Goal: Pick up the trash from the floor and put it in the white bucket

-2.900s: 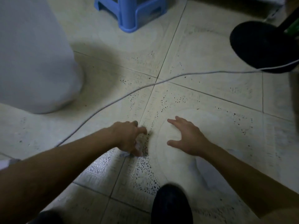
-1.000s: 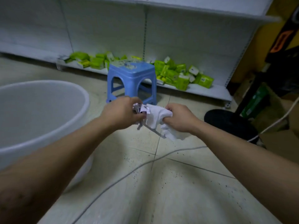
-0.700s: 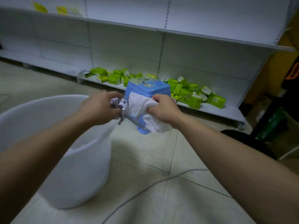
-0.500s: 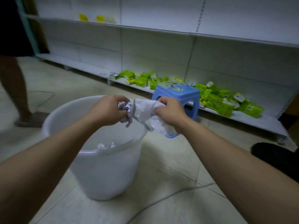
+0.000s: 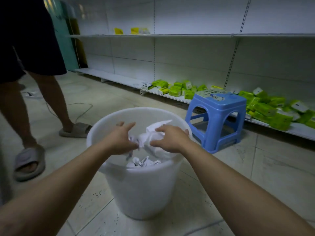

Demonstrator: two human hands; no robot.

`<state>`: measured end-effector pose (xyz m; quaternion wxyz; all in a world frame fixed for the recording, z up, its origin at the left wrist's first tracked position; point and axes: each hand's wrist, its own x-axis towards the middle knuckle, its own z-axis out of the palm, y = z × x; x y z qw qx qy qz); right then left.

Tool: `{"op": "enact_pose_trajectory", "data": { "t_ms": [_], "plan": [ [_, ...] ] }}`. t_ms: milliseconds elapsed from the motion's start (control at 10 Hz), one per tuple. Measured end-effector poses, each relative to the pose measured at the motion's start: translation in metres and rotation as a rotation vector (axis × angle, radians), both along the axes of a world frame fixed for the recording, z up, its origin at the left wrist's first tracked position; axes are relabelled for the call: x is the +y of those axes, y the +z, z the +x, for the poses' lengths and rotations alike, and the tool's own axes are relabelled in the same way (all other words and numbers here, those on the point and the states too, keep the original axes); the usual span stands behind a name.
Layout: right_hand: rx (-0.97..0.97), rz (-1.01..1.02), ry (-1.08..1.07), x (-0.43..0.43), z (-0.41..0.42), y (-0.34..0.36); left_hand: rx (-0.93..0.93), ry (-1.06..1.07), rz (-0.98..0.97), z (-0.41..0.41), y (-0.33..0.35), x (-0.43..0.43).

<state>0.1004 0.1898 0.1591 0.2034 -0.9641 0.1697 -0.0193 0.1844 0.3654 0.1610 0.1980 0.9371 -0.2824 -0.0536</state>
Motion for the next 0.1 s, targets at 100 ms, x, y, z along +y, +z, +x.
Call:
{"op": "enact_pose_trajectory", "data": {
  "t_ms": [100],
  "plan": [
    [-0.045,-0.033,0.006,-0.0024,0.0004,-0.0003,-0.060,-0.006,-0.020,0.0011,-0.0015,-0.0072]
  ]
}}
